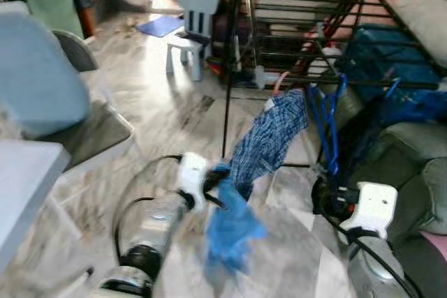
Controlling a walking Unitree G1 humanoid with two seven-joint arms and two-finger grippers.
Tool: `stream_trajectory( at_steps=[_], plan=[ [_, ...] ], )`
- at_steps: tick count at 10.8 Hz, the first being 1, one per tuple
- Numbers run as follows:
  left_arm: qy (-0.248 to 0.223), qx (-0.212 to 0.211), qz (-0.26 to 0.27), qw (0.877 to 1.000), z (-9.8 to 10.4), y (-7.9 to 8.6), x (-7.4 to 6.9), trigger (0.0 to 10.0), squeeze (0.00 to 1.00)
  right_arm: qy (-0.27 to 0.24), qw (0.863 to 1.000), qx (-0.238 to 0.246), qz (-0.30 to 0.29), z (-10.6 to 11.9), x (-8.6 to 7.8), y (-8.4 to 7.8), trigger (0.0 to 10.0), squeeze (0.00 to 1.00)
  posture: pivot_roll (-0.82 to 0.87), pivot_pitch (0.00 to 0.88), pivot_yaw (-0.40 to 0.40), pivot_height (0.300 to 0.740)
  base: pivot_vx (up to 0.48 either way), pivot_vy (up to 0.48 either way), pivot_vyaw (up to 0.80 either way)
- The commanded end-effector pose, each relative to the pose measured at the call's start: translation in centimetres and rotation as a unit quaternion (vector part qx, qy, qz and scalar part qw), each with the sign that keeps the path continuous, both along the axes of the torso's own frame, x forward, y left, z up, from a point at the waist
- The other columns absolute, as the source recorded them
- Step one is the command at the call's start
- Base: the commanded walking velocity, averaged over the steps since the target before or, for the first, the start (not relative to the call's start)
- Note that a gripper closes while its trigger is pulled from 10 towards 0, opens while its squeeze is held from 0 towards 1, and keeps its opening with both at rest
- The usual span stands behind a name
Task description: Hang hanger
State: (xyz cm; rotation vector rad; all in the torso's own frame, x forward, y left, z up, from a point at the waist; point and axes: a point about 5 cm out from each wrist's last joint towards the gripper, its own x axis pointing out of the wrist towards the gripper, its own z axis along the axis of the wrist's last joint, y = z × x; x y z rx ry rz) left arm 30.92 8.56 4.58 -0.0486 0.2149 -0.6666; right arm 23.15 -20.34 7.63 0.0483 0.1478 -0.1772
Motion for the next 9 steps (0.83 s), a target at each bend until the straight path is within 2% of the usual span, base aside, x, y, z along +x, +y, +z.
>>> stream_trajectory(
  at_steps=[1,9],
  plan=[
    [-0.017,-0.012,-0.019,1.000,1.00,-1.33,0.35,10.0,0.00,-0.002,1.000,-0.005,-0.007,0.22,-0.10,-0.50,10.0,0.00,0.01,0.000,-0.065,0.740,0.337,0.000,0.00],
    [-0.011,-0.011,-0.025,1.000,0.82,-1.73,0.24,10.0,0.00,-0.005,1.000,-0.014,-0.004,0.42,0.28,-0.44,10.0,0.00,0.01,0.000,-0.069,0.740,0.333,0.000,0.00]
  ],
)
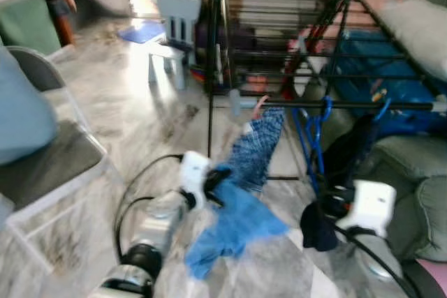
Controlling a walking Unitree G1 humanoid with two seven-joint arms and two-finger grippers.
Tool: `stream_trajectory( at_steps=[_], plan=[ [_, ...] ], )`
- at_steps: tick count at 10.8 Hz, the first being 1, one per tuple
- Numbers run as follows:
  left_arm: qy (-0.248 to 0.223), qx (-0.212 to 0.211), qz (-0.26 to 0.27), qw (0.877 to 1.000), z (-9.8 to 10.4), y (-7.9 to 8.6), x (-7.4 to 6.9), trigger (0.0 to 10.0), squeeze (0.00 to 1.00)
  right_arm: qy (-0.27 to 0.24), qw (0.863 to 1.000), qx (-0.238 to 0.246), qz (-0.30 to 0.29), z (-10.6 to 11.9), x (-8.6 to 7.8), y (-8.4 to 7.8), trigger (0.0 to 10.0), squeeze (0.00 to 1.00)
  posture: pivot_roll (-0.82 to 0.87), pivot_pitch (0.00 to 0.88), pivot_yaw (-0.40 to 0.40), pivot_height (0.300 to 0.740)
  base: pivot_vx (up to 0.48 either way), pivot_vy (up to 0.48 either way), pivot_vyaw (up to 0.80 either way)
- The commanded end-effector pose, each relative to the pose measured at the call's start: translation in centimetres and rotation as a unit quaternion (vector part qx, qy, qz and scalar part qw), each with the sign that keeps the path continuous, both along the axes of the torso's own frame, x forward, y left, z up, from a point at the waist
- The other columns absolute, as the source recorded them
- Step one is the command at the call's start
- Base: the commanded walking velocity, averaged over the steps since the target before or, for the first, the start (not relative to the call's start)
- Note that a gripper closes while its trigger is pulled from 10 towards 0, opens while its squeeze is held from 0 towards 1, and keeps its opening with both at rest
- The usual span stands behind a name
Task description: Hang hanger
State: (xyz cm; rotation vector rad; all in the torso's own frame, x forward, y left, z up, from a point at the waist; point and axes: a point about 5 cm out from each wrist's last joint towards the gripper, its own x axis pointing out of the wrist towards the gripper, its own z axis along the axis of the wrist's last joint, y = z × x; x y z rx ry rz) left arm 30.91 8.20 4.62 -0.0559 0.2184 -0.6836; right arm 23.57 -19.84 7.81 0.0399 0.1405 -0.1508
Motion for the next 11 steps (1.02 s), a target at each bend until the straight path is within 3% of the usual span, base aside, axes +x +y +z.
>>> stream_trajectory(
  at_steps=[1,5,11],
  plan=[
    [-0.012,-0.008,-0.017,1.000,0.7,-1.4,0.2,10.0,0.00,0.004,1.000,-0.006,-0.002,0.1,-0.1,-0.7,10.0,0.00,0.01,0.000,-0.070,0.740,0.334,0.000,0.00],
    [-0.011,-0.005,-0.016,1.000,0.7,-1.4,0.2,10.0,0.00,0.025,0.999,-0.003,0.043,-0.5,0.3,0.1,10.0,0.00,0.01,0.000,-0.073,0.740,0.306,0.000,0.00],
    [-0.013,0.003,-0.019,1.000,0.6,-1.7,0.1,10.0,0.00,0.069,0.989,0.027,0.130,-1.9,1.0,2.2,10.0,0.00,0.01,0.000,-0.072,0.740,0.000,0.000,0.00]
  ],
)
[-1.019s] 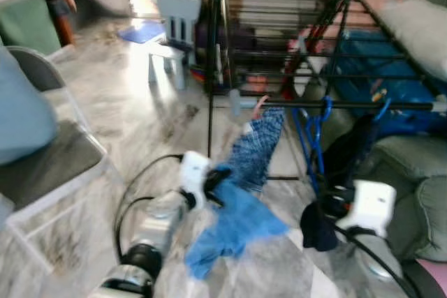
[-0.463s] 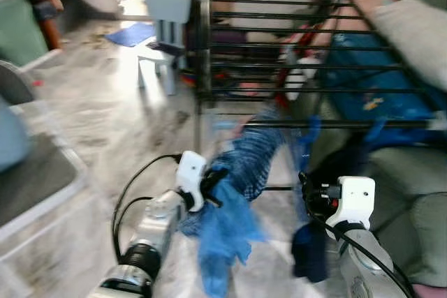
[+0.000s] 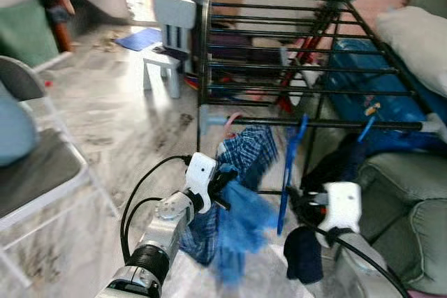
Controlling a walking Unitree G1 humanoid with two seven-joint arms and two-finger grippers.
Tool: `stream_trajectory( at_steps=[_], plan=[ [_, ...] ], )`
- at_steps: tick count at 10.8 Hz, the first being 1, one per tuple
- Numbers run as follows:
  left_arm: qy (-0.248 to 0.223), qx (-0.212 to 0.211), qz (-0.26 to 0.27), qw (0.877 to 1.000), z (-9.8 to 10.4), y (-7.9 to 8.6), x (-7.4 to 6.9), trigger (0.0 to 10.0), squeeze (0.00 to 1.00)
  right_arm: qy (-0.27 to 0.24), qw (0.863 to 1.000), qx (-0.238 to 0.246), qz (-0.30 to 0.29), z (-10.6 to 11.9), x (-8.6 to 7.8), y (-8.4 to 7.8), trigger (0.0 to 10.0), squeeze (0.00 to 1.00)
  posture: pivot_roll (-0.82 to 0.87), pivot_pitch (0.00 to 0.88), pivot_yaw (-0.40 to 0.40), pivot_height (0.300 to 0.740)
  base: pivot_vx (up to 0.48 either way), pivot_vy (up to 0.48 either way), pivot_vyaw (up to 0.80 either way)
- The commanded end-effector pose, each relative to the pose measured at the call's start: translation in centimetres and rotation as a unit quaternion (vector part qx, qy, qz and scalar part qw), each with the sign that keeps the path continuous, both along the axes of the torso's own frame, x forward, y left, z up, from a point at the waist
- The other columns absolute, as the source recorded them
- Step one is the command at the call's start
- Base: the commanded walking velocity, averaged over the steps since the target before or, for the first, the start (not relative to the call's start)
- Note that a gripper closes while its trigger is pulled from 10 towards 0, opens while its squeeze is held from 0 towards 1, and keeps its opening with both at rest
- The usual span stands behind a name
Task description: Hang hanger
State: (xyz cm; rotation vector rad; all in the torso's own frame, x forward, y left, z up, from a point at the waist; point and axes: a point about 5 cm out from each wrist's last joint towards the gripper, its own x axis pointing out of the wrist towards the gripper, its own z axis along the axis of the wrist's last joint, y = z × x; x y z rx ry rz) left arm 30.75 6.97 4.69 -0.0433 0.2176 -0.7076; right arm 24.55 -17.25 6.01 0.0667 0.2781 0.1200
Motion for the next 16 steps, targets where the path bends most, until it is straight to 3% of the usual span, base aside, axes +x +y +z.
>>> stream_trajectory(
  at_steps=[1,3,11,16],
  plan=[
    [-0.011,-0.002,-0.007,1.000,0.5,-0.5,0.3,10.0,0.00,0.001,1.000,0.009,0.012,0.1,0.5,0.2,10.0,0.00,0.01,0.000,-0.073,0.740,0.000,0.000,0.00],
    [-0.001,-0.008,-0.003,1.000,0.5,-0.6,0.2,10.0,0.00,0.005,0.999,0.015,0.032,0.0,1.1,1.0,10.0,0.00,0.03,0.000,-0.081,0.740,0.000,0.000,0.00],
    [0.007,-0.003,-0.015,1.000,0.2,-1.0,0.0,10.0,0.00,0.019,0.999,-0.013,-0.027,-0.7,1.2,-0.6,10.0,0.00,0.02,0.000,-0.077,0.740,0.000,0.338,0.00],
    [-0.001,0.000,-0.022,1.000,0.3,-1.2,0.0,10.0,0.00,0.023,0.999,-0.021,-0.039,-0.8,1.5,-0.8,10.0,0.00,0.01,0.000,-0.073,0.740,0.000,0.000,0.00]
  ],
)
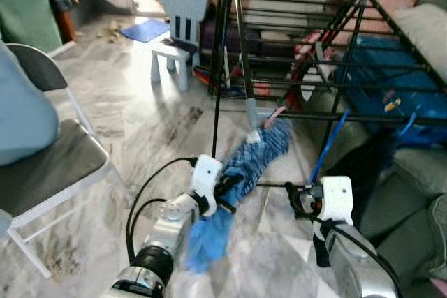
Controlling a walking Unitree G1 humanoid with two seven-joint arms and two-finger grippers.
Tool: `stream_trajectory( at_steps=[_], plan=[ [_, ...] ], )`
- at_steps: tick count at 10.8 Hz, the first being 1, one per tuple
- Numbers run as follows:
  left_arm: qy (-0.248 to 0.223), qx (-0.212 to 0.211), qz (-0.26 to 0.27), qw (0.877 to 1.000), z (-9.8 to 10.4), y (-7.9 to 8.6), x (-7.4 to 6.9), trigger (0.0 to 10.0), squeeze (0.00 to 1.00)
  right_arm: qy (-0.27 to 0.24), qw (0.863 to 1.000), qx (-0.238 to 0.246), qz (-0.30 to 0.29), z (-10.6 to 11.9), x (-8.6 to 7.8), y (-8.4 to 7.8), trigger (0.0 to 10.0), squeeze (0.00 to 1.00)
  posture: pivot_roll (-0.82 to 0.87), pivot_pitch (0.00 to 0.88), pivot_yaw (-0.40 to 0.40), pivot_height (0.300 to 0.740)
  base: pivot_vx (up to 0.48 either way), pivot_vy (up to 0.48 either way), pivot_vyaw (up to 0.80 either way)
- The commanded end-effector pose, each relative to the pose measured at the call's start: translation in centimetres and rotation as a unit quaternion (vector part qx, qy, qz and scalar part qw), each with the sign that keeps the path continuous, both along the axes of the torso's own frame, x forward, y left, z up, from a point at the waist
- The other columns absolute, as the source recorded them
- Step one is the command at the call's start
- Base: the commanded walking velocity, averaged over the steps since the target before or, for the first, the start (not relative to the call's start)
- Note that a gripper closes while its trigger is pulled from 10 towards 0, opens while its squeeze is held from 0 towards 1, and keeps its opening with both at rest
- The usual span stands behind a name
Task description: Hang hanger
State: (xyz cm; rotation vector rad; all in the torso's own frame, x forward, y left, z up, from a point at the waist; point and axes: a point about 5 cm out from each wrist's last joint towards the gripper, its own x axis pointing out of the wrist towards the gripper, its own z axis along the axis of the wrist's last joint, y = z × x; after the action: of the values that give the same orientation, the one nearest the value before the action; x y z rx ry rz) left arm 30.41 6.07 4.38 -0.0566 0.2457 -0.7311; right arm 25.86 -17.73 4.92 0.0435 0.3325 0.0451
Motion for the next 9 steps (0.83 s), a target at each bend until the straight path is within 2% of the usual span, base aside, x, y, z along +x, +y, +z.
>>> stream_trajectory(
  at_steps=[1,3,4,6,7,9],
  plan=[
    [-0.016,0.003,-0.012,1.000,0.6,-0.4,0.3,10.0,0.00,-0.003,1.000,-0.003,-0.004,0.3,0.2,-0.4,10.0,0.00,0.02,0.000,-0.073,0.740,0.000,0.000,0.00],
    [-0.017,0.004,-0.014,1.000,0.6,-0.4,0.3,10.0,0.00,0.027,0.999,-0.018,-0.001,-0.3,0.1,-0.7,10.0,0.00,0.02,0.000,-0.074,0.740,0.000,0.000,0.00],
    [-0.018,0.005,-0.014,1.000,0.6,-0.4,0.3,10.0,0.00,0.040,0.998,-0.033,-0.041,-0.7,-0.1,-1.8,10.0,0.00,0.02,0.000,-0.074,0.740,0.000,0.000,0.00],
    [-0.018,0.006,-0.017,1.000,0.6,-0.5,0.2,10.0,0.00,0.016,0.995,-0.041,-0.086,-0.1,0.3,-3.2,10.0,0.00,0.01,0.000,-0.066,0.740,0.000,0.000,0.00],
    [-0.018,0.007,-0.021,1.000,0.6,-0.6,0.2,10.0,0.00,0.008,0.997,-0.040,-0.072,0.3,0.9,-3.3,10.0,0.00,0.01,0.000,-0.065,0.740,0.000,0.000,0.00],
    [-0.018,0.008,-0.025,0.999,0.6,-0.9,0.2,10.0,0.00,0.017,0.999,-0.038,-0.034,0.8,3.2,-3.5,10.0,0.00,0.02,0.000,-0.065,0.740,0.000,0.000,0.00]
  ],
)
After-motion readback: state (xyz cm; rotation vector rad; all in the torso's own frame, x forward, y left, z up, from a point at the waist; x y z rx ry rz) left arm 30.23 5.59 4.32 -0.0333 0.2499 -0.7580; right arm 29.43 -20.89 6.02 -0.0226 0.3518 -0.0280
